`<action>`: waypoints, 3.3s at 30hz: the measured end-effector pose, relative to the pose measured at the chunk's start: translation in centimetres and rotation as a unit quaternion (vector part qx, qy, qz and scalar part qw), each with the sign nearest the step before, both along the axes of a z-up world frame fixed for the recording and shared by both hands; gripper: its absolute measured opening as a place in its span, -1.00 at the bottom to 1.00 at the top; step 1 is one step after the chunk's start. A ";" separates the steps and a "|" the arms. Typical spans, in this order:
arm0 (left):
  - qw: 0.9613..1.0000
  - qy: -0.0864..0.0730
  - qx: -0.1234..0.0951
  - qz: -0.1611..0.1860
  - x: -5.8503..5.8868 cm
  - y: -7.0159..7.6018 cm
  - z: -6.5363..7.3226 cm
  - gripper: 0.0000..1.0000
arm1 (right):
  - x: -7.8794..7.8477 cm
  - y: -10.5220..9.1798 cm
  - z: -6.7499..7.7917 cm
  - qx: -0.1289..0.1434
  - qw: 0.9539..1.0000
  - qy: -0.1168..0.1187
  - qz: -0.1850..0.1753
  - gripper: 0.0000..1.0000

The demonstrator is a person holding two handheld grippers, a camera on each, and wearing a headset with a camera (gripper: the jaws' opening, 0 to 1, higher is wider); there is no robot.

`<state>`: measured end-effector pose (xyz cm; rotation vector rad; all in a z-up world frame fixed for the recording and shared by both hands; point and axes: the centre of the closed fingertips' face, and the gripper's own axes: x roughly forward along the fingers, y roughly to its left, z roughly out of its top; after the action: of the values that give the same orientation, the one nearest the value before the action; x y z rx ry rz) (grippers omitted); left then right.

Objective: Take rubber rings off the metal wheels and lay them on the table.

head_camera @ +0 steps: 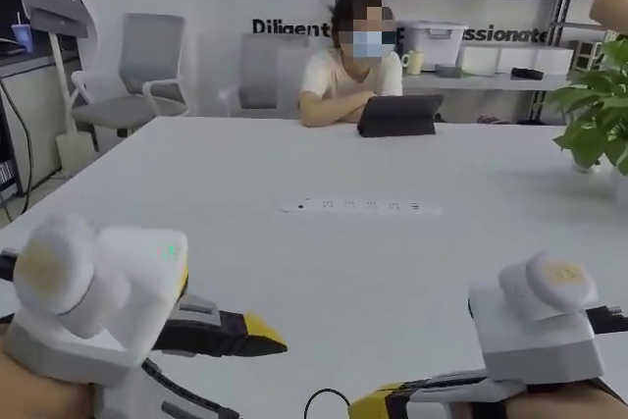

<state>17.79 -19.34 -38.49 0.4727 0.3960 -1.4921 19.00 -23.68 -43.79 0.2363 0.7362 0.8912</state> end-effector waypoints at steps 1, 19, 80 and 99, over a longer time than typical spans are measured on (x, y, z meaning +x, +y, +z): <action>1.000 -0.002 -0.001 0.002 0.0 0.3 0.4 0.09 | 0.0 0.0 0.1 0.000 1.000 -0.001 0.000 -1.00; 0.997 -0.044 -0.032 0.059 -2.4 5.9 5.6 0.40 | -0.8 2.0 1.7 0.016 0.999 -0.008 0.032 -1.00; 0.976 0.020 -0.058 0.210 -4.6 12.4 1.3 0.76 | -5.4 6.0 -2.9 -0.081 0.986 0.037 0.139 -1.00; 0.976 0.020 -0.052 0.209 -4.6 12.3 1.1 0.75 | -5.3 5.7 -3.3 -0.106 0.983 0.022 0.147 -0.99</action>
<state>13.20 -7.04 -37.36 0.2548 0.4178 -1.1073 13.73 -17.99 -47.08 -0.0436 0.9161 1.0799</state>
